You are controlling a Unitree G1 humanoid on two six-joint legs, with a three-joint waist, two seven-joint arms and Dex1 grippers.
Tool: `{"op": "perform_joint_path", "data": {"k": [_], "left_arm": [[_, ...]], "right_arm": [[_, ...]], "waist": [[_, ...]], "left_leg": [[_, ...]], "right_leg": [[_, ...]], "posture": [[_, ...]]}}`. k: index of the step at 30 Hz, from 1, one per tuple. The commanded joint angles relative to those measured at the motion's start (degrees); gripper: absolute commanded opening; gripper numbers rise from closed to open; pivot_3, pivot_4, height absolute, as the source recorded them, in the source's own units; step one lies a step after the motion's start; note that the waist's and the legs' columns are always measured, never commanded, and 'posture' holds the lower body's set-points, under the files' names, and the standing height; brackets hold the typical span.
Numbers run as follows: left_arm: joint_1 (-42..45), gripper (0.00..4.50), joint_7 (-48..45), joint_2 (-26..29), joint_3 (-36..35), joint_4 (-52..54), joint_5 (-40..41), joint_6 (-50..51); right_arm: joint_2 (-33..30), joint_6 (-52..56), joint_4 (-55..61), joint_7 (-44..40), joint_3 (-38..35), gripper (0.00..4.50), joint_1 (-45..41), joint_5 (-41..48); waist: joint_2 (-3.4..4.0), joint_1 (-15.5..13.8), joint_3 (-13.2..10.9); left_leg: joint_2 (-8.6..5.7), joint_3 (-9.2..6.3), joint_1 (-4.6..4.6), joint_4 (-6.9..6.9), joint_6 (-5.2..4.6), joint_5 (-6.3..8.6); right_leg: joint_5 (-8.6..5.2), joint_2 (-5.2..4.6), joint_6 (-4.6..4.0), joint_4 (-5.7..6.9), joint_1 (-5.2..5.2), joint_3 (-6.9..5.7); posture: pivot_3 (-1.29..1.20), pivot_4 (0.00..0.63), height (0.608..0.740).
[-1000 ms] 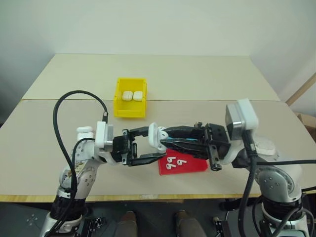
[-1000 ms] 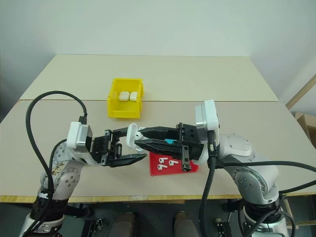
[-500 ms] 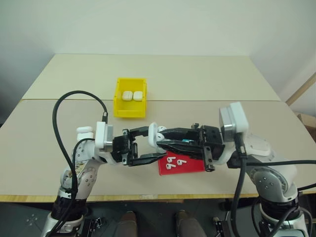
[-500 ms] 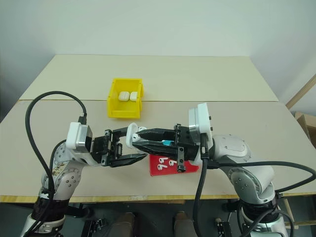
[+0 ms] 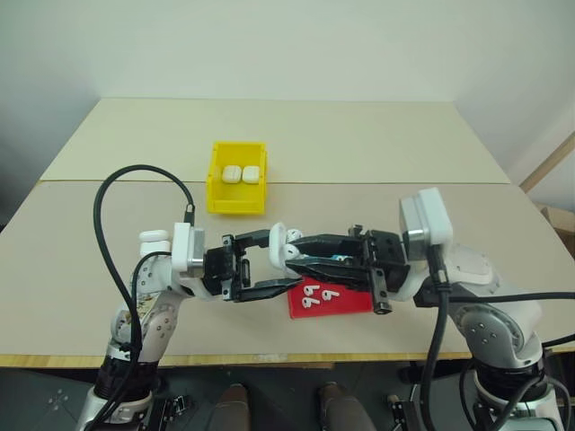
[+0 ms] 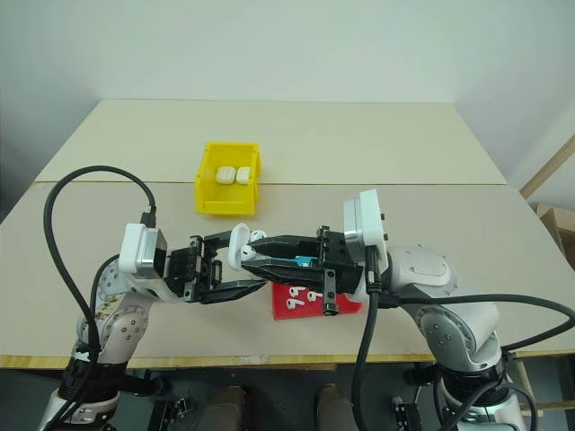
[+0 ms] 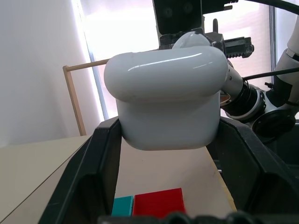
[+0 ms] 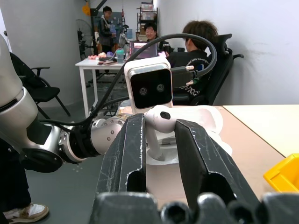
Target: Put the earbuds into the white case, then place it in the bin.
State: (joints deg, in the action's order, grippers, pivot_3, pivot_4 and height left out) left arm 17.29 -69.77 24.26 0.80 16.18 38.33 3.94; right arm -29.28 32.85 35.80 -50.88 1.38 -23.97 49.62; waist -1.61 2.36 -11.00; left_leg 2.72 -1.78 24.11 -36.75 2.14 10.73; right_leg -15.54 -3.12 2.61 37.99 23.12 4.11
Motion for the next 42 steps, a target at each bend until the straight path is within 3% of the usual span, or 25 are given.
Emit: {"op": "perform_joint_path", "data": {"k": [1,14,17,29,35,39,42], "left_arm": [[0.7,2.75,0.1,-0.4,-0.4,0.7,0.2,-1.3],[0.6,2.75,0.1,-0.5,-0.2,0.8,0.1,-1.5],[0.4,2.75,0.1,-0.5,-0.3,0.8,0.1,-1.5],[0.2,2.75,0.0,-0.4,-0.4,0.5,-0.1,-1.8],[0.3,2.75,-0.1,-0.6,-0.3,0.2,-0.2,-2.1],[0.5,2.75,0.0,-0.7,-0.2,-0.1,-0.3,-2.4],[0.6,2.75,0.0,-0.8,-0.1,-0.4,-0.6,-2.9]], "right_arm": [[-0.5,-1.2,1.1,-0.5,0.1,1.09,0.0,0.0],[-0.2,-3.0,1.0,-0.5,0.6,1.09,0.7,-2.1],[0.4,-3.9,1.5,0.6,0.9,1.74,1.1,-3.5],[0.3,-5.6,1.1,-0.7,0.5,1.74,1.7,-3.6],[0.6,-6.8,0.1,-2.0,-3.5,1.74,0.6,0.4],[-1.3,-7.6,-2.1,-3.0,-6.5,1.74,-3.1,0.3],[-5.1,-7.0,-5.9,-5.0,-8.1,1.74,-10.8,-0.2]], "waist": [[0.00,0.0,0.0],[0.00,0.0,0.0],[0.00,0.0,0.0],[0.00,0.0,0.0],[0.00,0.0,0.0],[0.00,0.0,0.0],[0.00,0.1,0.0]], "left_leg": [[0.00,0.00,0.00,0.00,0.00,0.00],[0.00,0.00,0.00,0.00,0.00,0.00],[0.00,0.00,0.00,0.00,0.00,0.00],[0.00,0.00,0.00,0.00,0.00,0.00],[0.00,0.00,0.00,0.00,0.00,0.00],[0.00,0.01,0.00,-0.01,0.00,0.00],[0.00,0.02,-0.01,-0.02,0.00,0.00]], "right_leg": [[0.00,0.00,0.00,0.00,0.00,0.00],[0.00,0.00,0.00,0.00,0.00,0.00],[0.00,0.00,0.00,0.00,0.00,0.00],[0.00,0.00,-0.01,0.00,0.00,0.00],[0.01,0.00,-0.01,0.00,0.00,0.00],[0.01,0.00,-0.01,0.00,-0.01,0.01],[0.02,0.00,-0.02,0.02,0.01,0.02]], "posture": [[0.00,0.150,0.740],[0.00,0.150,0.740],[0.00,0.150,0.740],[0.00,0.150,0.740],[0.00,0.150,0.740],[0.00,0.150,0.740],[0.00,0.150,0.740]]}}
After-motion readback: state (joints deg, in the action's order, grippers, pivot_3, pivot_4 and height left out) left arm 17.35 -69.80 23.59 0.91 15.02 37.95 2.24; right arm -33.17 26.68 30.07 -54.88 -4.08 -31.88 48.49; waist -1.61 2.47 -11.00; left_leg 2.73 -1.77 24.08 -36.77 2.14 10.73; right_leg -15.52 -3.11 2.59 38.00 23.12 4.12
